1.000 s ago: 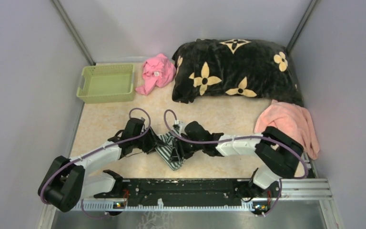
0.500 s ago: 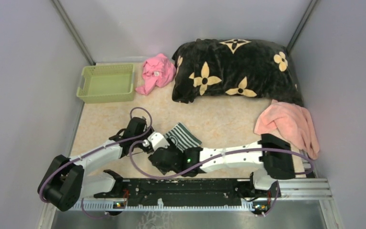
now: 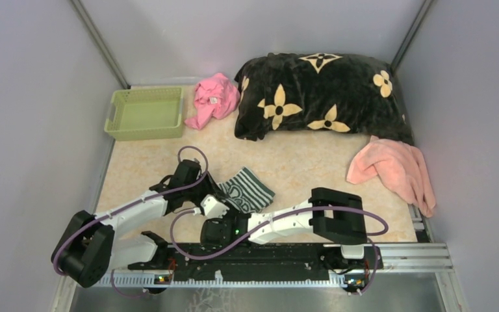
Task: Roll the towels
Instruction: Roll the towel at the center of the board.
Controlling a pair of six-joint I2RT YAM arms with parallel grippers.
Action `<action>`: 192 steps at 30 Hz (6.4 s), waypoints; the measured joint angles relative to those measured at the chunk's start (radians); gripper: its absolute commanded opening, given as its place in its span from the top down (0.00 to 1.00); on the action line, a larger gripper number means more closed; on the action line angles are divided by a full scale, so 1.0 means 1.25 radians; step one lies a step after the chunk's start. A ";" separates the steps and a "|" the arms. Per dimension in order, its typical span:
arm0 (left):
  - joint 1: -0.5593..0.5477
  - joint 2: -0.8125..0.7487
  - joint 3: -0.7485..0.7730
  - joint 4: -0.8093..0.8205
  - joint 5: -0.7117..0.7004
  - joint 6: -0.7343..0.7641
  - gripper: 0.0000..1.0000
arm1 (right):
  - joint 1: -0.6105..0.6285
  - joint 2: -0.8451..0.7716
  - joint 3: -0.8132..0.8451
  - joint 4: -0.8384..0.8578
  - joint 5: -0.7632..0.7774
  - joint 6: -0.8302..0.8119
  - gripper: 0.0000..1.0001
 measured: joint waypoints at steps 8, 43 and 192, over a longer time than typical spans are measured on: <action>-0.003 -0.016 0.015 -0.049 -0.028 0.002 0.21 | -0.047 -0.076 -0.096 0.113 -0.101 -0.035 0.87; 0.000 -0.080 -0.034 -0.065 -0.042 -0.017 0.46 | -0.502 -0.049 -0.404 0.775 -1.155 0.294 0.72; -0.002 -0.337 -0.132 -0.148 0.061 -0.117 0.14 | -0.331 -0.106 -0.434 0.826 -0.862 0.369 0.76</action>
